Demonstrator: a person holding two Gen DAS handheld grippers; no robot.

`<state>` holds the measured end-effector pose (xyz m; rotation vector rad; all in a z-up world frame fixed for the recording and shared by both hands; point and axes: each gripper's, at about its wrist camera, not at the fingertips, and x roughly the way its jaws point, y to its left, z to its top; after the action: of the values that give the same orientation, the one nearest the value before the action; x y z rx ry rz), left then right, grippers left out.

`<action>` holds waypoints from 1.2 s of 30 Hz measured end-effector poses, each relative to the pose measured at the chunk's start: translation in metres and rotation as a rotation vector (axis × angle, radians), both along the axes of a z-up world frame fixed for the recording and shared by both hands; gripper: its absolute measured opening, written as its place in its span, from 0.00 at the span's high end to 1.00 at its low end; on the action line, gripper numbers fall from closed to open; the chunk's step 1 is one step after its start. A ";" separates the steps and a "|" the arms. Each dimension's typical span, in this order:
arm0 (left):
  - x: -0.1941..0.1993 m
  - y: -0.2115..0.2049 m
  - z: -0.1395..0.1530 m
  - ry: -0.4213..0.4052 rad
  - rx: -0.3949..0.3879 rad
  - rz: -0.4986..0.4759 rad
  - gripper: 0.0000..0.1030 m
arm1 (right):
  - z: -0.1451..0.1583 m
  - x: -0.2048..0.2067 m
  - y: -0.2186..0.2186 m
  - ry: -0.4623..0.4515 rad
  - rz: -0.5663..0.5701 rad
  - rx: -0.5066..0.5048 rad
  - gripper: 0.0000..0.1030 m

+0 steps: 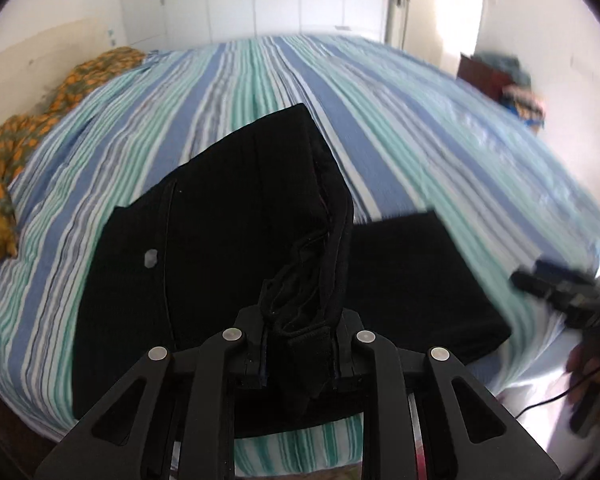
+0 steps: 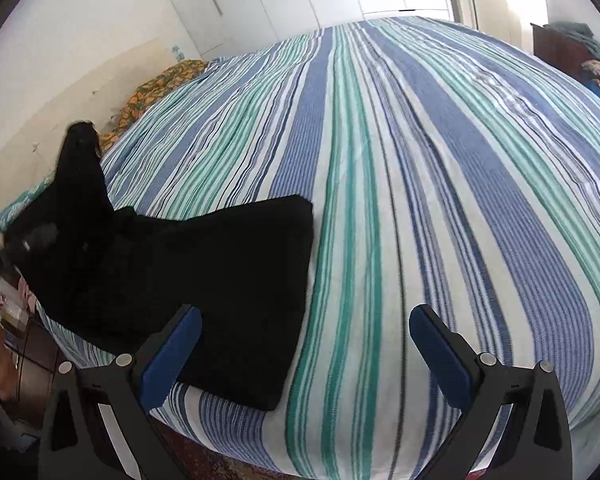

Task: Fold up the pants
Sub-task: 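Open the left gripper to release the trousers flat on the cover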

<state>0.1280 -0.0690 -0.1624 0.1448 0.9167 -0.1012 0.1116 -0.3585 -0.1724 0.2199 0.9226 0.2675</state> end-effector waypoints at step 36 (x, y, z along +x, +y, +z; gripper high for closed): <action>-0.052 0.063 0.027 -0.046 0.015 0.269 0.11 | -0.018 0.007 -0.030 0.068 -0.142 0.017 0.00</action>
<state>0.0762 -0.0056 -0.1349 0.0366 0.8836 0.1581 0.1187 -0.3889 -0.1901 0.3098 0.9673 0.1374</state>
